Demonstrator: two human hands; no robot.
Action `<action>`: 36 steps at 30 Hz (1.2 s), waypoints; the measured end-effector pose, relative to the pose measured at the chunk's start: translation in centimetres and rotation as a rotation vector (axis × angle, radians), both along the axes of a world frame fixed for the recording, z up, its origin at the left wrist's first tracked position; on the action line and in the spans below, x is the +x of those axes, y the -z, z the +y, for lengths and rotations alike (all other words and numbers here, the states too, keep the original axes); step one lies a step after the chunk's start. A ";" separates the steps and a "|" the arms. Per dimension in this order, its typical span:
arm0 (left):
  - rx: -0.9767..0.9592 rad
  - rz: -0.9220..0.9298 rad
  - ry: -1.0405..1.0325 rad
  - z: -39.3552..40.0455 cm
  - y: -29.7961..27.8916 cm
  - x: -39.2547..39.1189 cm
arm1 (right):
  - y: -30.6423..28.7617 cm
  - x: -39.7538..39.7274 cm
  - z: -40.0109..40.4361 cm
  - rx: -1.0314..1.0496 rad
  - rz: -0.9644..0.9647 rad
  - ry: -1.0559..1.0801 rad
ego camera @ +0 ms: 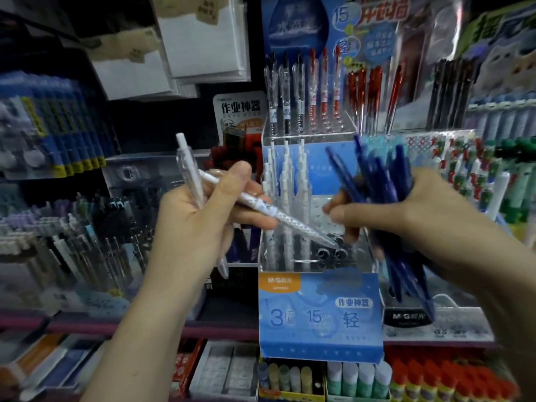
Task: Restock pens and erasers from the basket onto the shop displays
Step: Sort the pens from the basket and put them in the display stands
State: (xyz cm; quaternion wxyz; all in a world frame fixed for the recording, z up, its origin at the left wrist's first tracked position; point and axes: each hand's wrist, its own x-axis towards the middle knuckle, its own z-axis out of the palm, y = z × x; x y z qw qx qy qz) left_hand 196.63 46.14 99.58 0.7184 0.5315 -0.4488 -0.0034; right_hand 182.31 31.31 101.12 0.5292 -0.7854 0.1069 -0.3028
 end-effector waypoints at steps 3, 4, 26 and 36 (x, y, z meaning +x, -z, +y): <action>0.005 0.015 0.091 -1.2 -0.2 -0.8 | 0.8 -1.0 0.4 0.000 0.098 -0.089; 0.025 0.012 0.114 -1.6 -0.2 -1.1 | 1.1 -1.1 0.4 -0.014 0.119 -0.078; 0.530 -0.704 -0.231 -9.6 -11.1 2.1 | -2.7 -0.7 -6.4 0.176 -0.160 0.167; 0.747 -0.778 -0.259 -10.9 -10.1 3.9 | -2.0 0.9 -6.8 0.272 -0.159 0.115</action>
